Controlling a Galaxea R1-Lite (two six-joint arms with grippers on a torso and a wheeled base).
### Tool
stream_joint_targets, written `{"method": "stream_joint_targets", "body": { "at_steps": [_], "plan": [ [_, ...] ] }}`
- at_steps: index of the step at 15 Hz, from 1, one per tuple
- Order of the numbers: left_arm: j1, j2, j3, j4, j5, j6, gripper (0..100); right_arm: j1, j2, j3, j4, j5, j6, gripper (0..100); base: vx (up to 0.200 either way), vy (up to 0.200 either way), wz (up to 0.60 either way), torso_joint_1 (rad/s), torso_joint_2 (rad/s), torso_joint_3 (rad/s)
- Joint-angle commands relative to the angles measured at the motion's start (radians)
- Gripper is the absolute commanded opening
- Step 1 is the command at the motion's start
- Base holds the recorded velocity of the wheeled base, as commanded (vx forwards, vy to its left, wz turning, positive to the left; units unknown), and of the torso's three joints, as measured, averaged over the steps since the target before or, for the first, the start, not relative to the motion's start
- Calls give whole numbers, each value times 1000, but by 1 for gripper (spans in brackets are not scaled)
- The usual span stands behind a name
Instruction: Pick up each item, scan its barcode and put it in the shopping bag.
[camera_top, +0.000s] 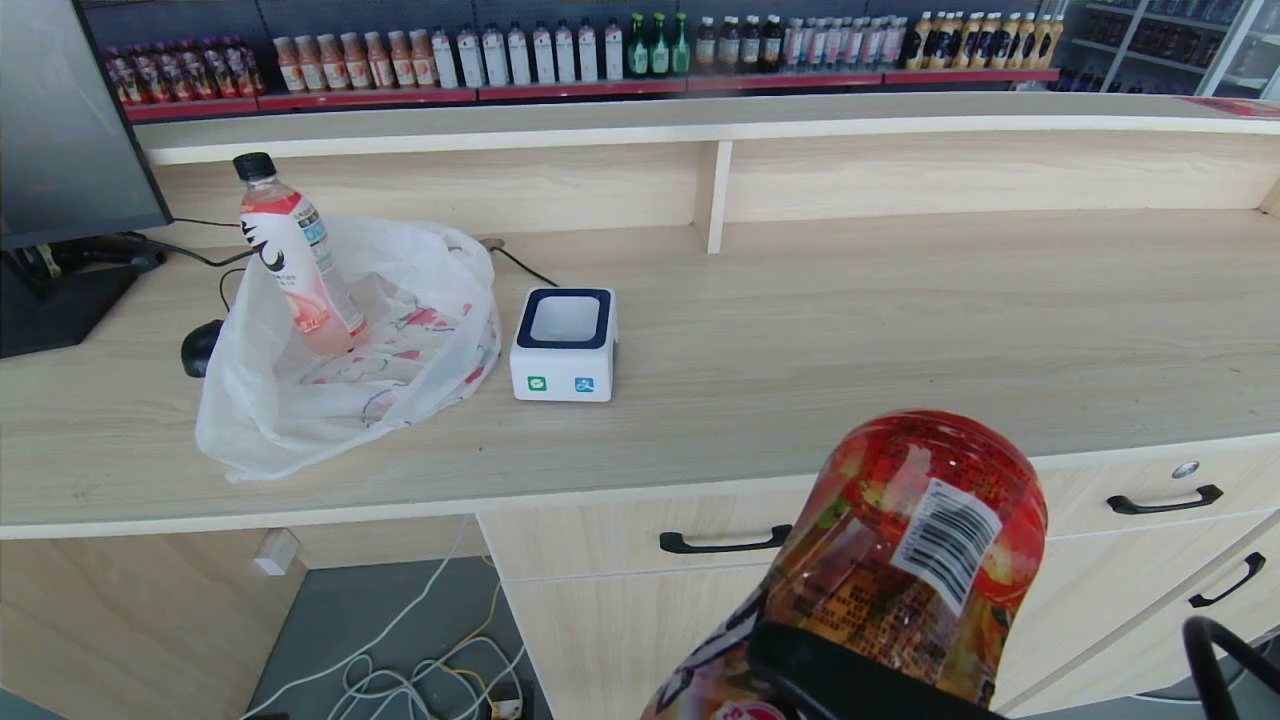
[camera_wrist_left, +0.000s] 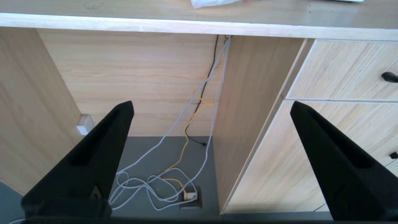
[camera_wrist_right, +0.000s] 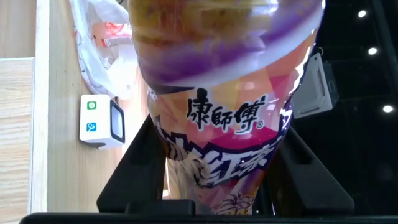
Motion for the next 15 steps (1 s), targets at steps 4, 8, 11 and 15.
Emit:
{"method": "stream_joint_targets", "body": {
  "at_steps": [4,8,11,15],
  "plan": [
    [0,1,0,0,0,0,100,2,-3,1,-1,0,1,0,0,0,0,0,0,0],
    [0,0,0,0,0,0,100,2,-1,1,-1,0,29,0,0,0,0,0,0,0],
    [0,1,0,-1,0,0,100,2,-3,24,-1,0,157,0,0,0,0,0,0,0],
    [0,1,0,0,0,0,100,0,-7,72,-1,-3,388,0,0,0,0,0,0,0]
  ]
}}
